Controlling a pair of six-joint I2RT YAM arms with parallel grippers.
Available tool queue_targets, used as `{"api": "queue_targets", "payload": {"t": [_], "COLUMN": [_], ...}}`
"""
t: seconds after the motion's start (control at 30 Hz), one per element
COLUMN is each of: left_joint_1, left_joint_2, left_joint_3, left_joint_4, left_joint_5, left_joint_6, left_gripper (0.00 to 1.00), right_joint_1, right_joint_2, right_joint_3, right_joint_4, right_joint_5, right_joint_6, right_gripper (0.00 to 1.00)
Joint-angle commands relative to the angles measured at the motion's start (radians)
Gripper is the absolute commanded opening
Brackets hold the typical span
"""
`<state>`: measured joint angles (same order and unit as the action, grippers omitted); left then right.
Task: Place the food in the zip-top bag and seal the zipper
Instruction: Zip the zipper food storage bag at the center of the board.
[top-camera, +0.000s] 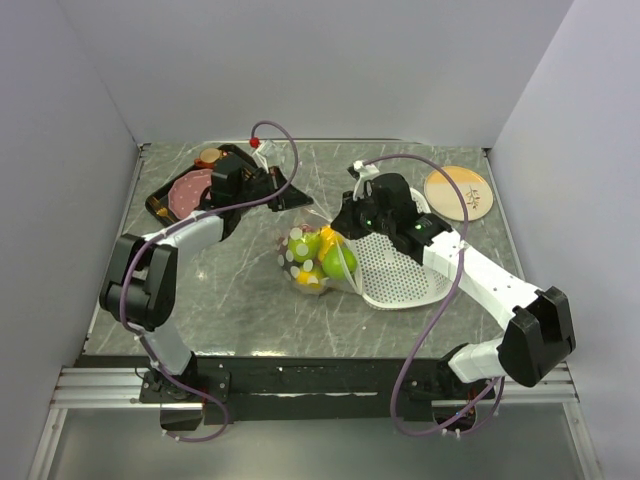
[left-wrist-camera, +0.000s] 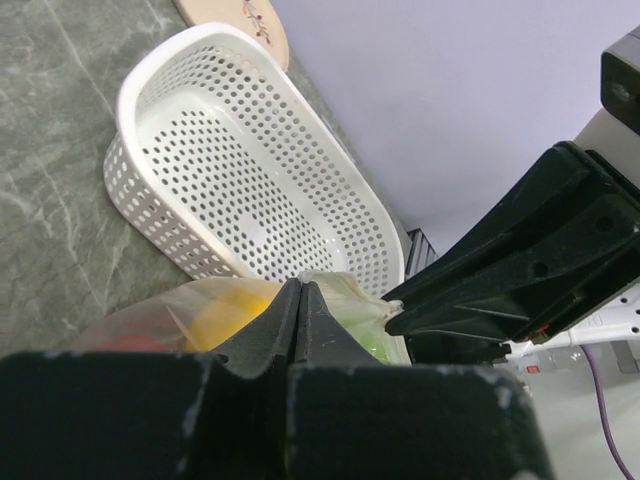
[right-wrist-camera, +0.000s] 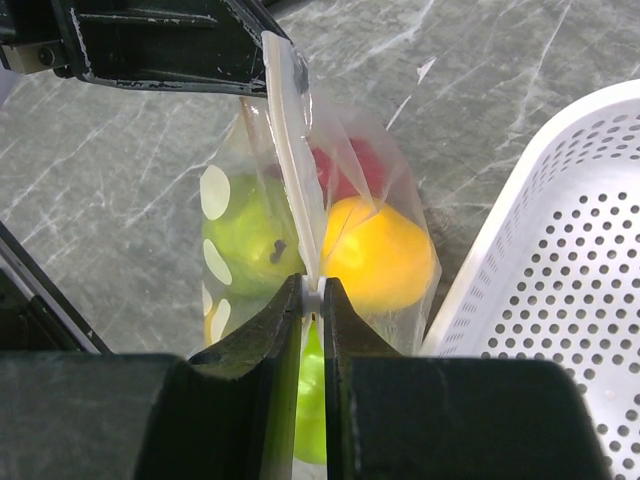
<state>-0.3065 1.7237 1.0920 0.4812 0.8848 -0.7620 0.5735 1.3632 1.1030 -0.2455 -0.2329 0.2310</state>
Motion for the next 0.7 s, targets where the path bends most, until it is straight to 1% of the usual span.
{"api": "queue_targets", "payload": {"t": [0.0, 0.1, 0.2, 0.67], "left_joint_1": [0.060, 0.069, 0.076, 0.084], "left_joint_2": [-0.067, -0.090, -0.087, -0.101], "left_joint_3": [0.029, 0.013, 0.017, 0.025], "left_joint_4": [-0.036, -0.050, -0.073, -0.119], "left_joint_5": [-0.179, -0.211, -0.202, -0.285], "left_joint_6": [0.078, 0.081, 0.087, 0.108], "left_gripper": [0.01, 0.01, 0.01, 0.01], "right_joint_1": [0.008, 0.025, 0.042, 0.051], "right_joint_2": [-0.069, -0.072, -0.079, -0.142], "right_joint_3": [-0.023, -0.034, -0.055, -0.086], "right_joint_4": [-0.067, -0.057, -0.048, -0.069], "right_joint_5": [-0.017, -0.005, 0.015, 0.047], "right_joint_6": [0.013, 0.022, 0.031, 0.048], "right_gripper": [0.07, 0.07, 0.07, 0.07]}}
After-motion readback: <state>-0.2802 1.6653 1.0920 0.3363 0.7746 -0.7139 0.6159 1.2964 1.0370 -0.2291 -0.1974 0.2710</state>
